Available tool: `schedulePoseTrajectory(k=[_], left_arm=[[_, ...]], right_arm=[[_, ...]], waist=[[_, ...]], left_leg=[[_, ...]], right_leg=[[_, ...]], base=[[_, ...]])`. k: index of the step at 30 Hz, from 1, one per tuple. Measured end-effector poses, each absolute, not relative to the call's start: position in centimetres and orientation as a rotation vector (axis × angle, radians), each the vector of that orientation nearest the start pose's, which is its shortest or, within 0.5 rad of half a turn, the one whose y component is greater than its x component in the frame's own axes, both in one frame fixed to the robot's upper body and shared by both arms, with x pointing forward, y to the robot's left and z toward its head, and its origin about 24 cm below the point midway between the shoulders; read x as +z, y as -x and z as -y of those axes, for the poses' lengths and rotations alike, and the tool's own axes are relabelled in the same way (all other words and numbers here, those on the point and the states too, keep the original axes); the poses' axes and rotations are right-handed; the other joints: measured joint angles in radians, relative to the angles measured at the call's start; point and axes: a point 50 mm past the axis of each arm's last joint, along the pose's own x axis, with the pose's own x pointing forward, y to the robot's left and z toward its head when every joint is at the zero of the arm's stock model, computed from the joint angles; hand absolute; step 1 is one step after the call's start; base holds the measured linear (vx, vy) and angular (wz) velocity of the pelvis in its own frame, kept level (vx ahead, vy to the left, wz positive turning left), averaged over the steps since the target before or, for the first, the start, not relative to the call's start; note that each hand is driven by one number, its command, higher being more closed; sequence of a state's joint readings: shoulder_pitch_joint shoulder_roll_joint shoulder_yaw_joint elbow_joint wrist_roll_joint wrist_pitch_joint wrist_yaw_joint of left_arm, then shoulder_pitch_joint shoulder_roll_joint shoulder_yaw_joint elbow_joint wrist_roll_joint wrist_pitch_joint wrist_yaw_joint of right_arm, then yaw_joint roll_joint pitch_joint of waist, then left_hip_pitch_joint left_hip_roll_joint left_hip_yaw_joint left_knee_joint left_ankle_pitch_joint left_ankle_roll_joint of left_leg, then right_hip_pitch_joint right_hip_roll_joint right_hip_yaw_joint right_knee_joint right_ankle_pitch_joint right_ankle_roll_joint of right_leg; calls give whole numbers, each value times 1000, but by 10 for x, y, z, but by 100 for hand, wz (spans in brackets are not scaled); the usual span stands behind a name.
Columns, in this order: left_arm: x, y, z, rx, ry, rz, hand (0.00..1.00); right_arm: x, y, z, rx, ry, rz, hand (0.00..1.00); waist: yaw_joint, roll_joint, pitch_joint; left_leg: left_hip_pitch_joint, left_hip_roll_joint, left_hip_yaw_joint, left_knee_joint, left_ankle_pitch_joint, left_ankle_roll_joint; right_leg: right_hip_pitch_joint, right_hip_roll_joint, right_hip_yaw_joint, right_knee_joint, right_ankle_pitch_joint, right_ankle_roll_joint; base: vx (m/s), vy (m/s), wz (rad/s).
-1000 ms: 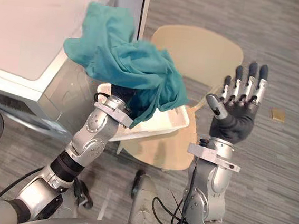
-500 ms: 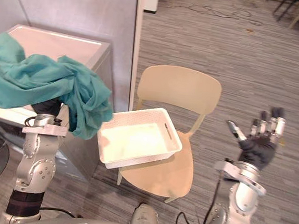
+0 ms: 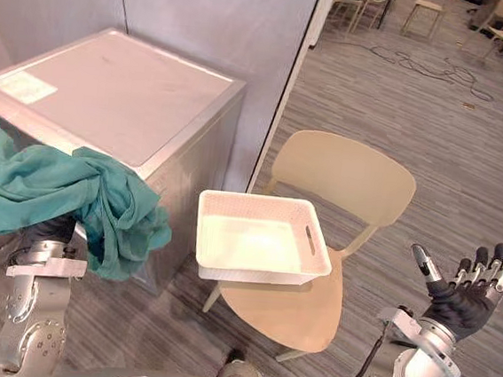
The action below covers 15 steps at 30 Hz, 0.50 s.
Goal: Pick up the laundry basket with both hands and put the clothes into the washing machine.
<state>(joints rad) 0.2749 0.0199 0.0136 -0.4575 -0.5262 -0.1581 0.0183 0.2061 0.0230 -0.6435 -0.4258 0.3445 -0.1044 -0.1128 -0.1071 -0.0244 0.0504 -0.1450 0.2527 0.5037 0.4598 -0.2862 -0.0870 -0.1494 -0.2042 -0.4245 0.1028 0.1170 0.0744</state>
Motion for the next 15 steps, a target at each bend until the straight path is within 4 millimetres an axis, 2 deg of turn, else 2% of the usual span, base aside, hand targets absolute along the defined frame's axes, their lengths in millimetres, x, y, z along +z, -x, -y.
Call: schedulePoseTrajectory(k=[1, 4, 7, 8, 9, 10, 12, 13, 14, 15], left_arm=[[102, -193, -178, 86, 484, 359, 100], [105, -196, -178, 74, 482, 378, 100], [102, -199, -179, 84, 469, 366, 100], [100, -203, -179, 83, 462, 357, 100], [98, -206, -177, 75, 456, 347, 100], [97, -207, -177, 75, 455, 345, 100], [98, -208, -175, 68, 450, 346, 100], [98, -212, -168, 36, 459, 337, 100], [98, -212, -166, 29, 462, 333, 100], [97, -212, -156, -9, 474, 314, 100]], right_arm=[[111, -151, 298, -738, -140, 427, 0], [114, -151, 290, -735, -130, 439, 0], [114, -154, 286, -727, -145, 439, 0], [114, -154, 286, -725, -143, 440, 0], [115, -154, 286, -728, -128, 441, 0], [116, -153, 286, -726, -120, 447, 0], [127, -151, 283, -716, -97, 500, 0], [133, -149, 282, -711, -90, 534, 0], [133, -150, 281, -709, -91, 536, 0], [133, -151, 279, -701, -98, 534, 0]], waist=[[0, -7, 0], [-16, 7, 50], [-23, 11, 65], [-31, 18, 70], [-39, 14, 68], [-40, 12, 66], [-35, -18, 47], [-34, -11, 53], [-34, -11, 53], [-27, -10, 54]], left_leg=[[-12, 0, 3, 15, -7, 8], [-75, -3, -32, 84, -41, 45], [-84, -27, -68, 45, -31, 80], [-83, -35, -98, 6, -15, 86], [-82, -62, -153, -44, 10, 89], [-83, -80, -181, -75, 33, 87], [-96, -139, -263, -131, 100, 83], [-122, -160, -328, -149, 137, 79], [-121, -164, -338, -155, 144, 76], [-118, -176, -392, -195, 184, 72]], right_leg=[[-6, 0, 7, -11, 10, -1], [-30, -1, 51, 5, 28, -13], [-31, -1, 110, 4, 93, -9], [-39, 19, 149, 106, -1, -6], [-21, 61, 186, 167, -94, -5], [-8, 82, 208, 159, -123, -5], [37, 96, 279, 65, -148, -1], [41, 95, 301, 62, -152, 1], [40, 95, 302, 66, -153, 0], [43, 98, 300, 98, -161, -12]], base=[[-174, 166, -15], [-125, 145, 20], [-46, 114, 43], [35, 84, 104], [65, 40, 109], [92, 14, 112], [162, -18, 113], [173, -33, 111], [165, -64, 139], [106, -47, 94]])
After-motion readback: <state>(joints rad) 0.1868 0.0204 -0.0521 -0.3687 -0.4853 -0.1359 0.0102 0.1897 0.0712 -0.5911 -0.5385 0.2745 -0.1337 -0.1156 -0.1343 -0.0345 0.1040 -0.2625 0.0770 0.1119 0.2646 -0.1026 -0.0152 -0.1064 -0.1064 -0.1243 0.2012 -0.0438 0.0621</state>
